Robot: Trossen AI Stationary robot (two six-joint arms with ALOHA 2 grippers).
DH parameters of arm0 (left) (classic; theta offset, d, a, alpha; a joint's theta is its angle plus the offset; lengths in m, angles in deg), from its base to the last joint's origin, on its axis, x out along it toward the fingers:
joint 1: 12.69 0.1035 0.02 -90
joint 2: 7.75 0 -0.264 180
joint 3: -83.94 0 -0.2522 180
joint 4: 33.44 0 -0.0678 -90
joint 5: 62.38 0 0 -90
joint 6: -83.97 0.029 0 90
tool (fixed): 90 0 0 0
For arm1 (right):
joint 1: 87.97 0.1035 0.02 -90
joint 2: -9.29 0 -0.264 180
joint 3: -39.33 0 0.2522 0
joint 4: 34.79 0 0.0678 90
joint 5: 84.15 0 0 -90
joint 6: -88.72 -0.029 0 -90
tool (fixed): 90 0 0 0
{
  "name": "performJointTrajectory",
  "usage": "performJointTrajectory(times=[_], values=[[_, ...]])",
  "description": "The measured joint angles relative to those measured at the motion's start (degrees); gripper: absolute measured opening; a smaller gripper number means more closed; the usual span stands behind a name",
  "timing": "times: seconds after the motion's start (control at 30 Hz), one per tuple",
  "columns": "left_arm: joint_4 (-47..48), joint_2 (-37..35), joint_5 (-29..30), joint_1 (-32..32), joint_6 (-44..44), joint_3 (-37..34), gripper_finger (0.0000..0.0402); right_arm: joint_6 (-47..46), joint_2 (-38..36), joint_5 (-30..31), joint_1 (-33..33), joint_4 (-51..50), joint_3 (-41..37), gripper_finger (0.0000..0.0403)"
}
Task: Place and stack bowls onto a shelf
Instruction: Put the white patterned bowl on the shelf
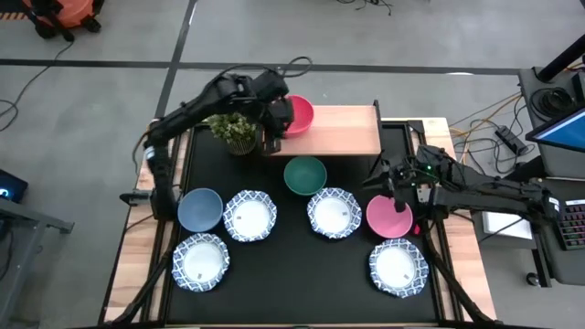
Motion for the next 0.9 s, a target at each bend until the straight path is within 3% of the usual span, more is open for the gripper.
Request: performJointTrajectory(times=[0.13, 0.33, 0.47, 0.7, 0.9], values=[[-9.16, -7.85, -0.07, -4.79, -2.93, -10.96, 0.0094, -1.58, 1.12, 1.67, 3.34, 4.68, 0.0, 0.0095], [-30.5, -21.33, 0.47, -13.48, -8.5, -34.95, 0.0094, -3.03, 6.34, 6.24, 6.33, 5.78, 1.86, 0.0095], [-47.15, -29.37, 5.71, -19.59, -12.17, -51.31, 0.0094, -3.68, 11.67, 6.19, 6.79, 4.91, 5.14, 0.0095], [-67.93, -39.49, 17.53, -27.09, -15.22, -73.79, 0.0094, -7.22, 22.57, 6.07, 7.83, -9.09, 14.18, 0.0095], [-70.93, -46.25, 24.65, -27.87, -17.02, -83.31, 0.0094, -12.04, 32.28, 6.03, 11.92, -23.69, 23.0, 0.0095]])
